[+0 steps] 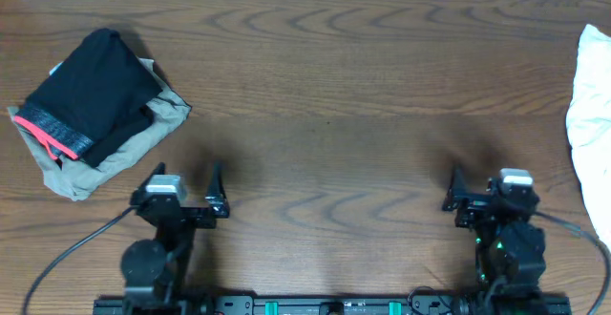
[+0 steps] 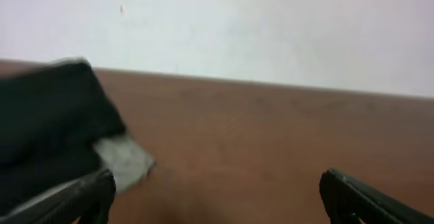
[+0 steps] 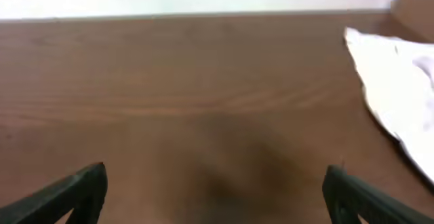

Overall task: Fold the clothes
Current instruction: 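Reach the right gripper to the white T-shirt at the right edge and grasp it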

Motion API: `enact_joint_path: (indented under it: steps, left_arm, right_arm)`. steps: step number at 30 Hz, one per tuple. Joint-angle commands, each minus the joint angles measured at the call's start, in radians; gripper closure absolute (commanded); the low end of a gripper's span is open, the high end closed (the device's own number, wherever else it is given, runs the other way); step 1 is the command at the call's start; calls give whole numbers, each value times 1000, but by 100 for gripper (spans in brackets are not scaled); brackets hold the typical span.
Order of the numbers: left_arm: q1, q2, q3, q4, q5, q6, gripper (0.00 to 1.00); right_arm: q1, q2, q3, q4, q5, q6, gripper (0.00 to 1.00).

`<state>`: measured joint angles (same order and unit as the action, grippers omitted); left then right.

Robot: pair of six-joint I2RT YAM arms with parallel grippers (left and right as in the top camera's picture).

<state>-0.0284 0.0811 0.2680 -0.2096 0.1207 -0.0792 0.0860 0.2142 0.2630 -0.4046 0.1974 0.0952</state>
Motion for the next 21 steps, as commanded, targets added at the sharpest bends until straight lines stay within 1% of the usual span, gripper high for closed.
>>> enact_joint_path:
  steps: [1, 5, 9, 10, 12, 14, 15, 17, 21]
  left_arm:
    - [-3, 109, 134, -54, 1, -27, 2]
    - [-3, 286, 278, -174, 2, -27, 2]
    - [-3, 418, 379, -270, 2, -28, 2]
    - [-3, 439, 396, -288, 2, -28, 2]
    - [-3, 460, 423, -316, 15, -35, 2]
    - [-3, 462, 433, -322, 28, -35, 2]
    - [-3, 462, 436, -322, 28, -36, 2]
    - [-3, 462, 437, -322, 28, -48, 2]
    - [-3, 463, 437, -336, 28, -82, 2]
  right_arm:
    - [-9, 135, 151, -90, 50, 16, 1]
    - [-9, 348, 347, -266, 23, 16, 1]
    - [-9, 485, 476, -277, -176, 31, 1]
    - [-9, 508, 494, -271, -187, 31, 1]
    - [-14, 548, 515, -243, -128, 39, 1]
    - [-38, 588, 536, -247, -31, 111, 1]
    - [-71, 620, 557, -265, 14, 153, 1]
    - [-149, 682, 601, -302, 35, 186, 1]
    - [-406, 858, 728, -353, 35, 190, 1]
